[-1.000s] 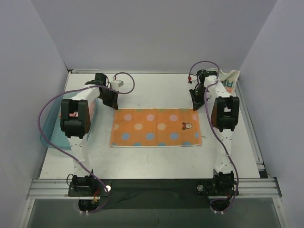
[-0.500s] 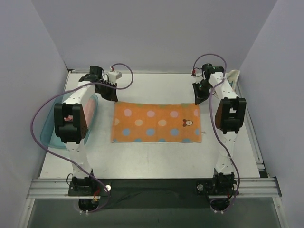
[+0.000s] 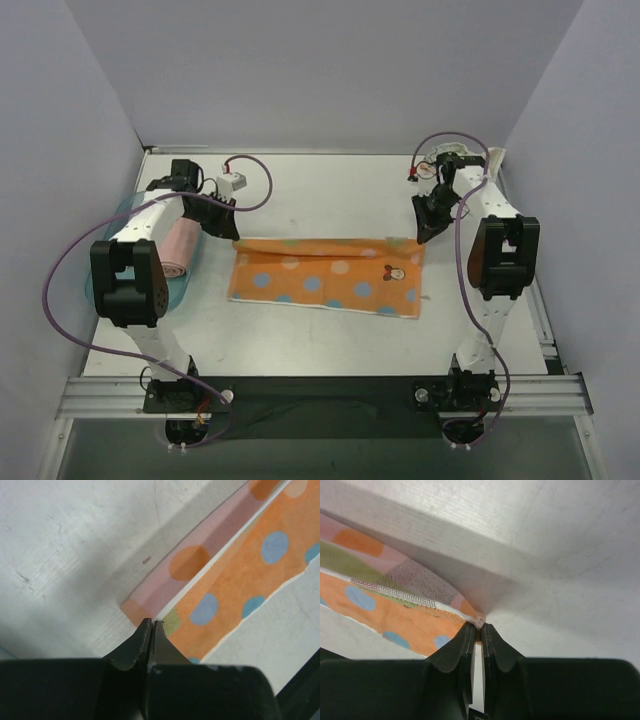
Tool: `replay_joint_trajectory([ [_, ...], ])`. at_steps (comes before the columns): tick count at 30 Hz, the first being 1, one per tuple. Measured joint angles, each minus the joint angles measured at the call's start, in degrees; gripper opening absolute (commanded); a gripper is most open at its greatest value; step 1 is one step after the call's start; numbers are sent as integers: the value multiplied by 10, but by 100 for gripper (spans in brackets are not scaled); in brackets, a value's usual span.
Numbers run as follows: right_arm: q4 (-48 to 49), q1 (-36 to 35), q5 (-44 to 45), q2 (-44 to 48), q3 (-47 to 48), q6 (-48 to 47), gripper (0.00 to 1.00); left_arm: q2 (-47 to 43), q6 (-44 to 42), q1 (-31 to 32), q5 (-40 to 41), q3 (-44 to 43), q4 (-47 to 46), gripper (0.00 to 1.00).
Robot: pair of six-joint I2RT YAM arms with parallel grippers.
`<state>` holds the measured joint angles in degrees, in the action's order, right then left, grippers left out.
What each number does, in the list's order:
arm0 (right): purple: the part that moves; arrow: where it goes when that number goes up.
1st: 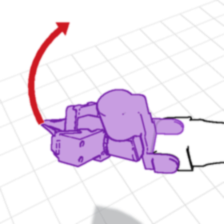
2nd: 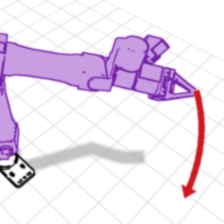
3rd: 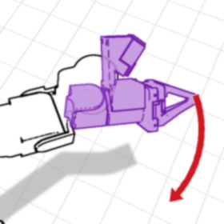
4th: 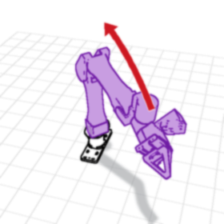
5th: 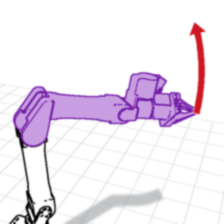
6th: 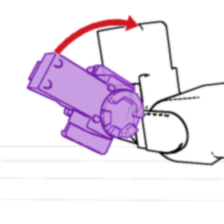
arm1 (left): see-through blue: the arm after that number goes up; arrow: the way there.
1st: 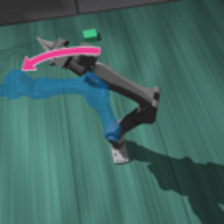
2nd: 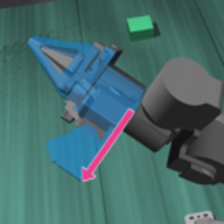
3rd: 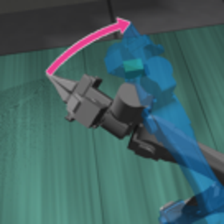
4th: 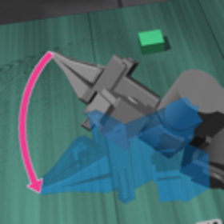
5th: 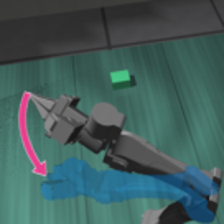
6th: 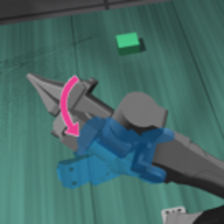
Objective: Roll the towels
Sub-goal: Fold the towel
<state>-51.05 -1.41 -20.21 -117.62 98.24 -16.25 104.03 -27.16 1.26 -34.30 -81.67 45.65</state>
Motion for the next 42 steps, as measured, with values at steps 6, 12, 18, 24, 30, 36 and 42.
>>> replay_joint_trajectory([
  [6, -3, -1, -33, 30, -81, -17, 0, -42, -28, -24, -12, 57, 24, 0],
  [12, -2, -13, -38, 26, -114, -18, 0, -40, -32, -25, -10, 85, 29, 0],
  [18, 0, -30, -10, -34, -65, -4, 0, 18, -9, -22, 5, 86, 13, 0],
  [24, -1, -21, 24, -111, 79, 5, 0, 58, 27, -16, 9, 64, -1, 0],
  [30, -3, -16, 43, -140, 217, 7, 0, 95, 58, -11, 6, -38, -22, 0],
  [36, -4, -13, 35, -83, 166, -7, 0, 68, 53, -11, 6, -65, -17, 0],
  [42, -20, -17, 24, 5, 54, -33, 0, 2, 39, -4, 7, 7, -7, 0],
])
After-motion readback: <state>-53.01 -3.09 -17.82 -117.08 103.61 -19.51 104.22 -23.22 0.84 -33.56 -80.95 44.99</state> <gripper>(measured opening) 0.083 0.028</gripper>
